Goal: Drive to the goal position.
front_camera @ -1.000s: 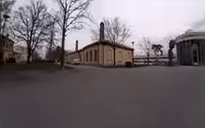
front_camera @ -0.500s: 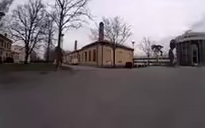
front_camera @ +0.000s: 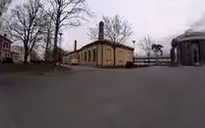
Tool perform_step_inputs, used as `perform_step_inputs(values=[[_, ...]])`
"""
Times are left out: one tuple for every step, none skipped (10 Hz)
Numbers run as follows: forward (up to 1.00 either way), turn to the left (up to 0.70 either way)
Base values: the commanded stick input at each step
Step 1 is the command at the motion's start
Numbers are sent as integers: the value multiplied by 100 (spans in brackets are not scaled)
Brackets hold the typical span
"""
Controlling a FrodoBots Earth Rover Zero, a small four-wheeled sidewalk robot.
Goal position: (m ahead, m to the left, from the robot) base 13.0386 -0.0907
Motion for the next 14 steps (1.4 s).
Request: perform_step_inputs(values=[[100, 40], [100, 40], [100, 12], [100, 0], [100, 0], [100, 0], [100, 0], [100, 0], [100, 0], [100, 0], [100, 0], [100, 0], [100, 0], [100, 0]])
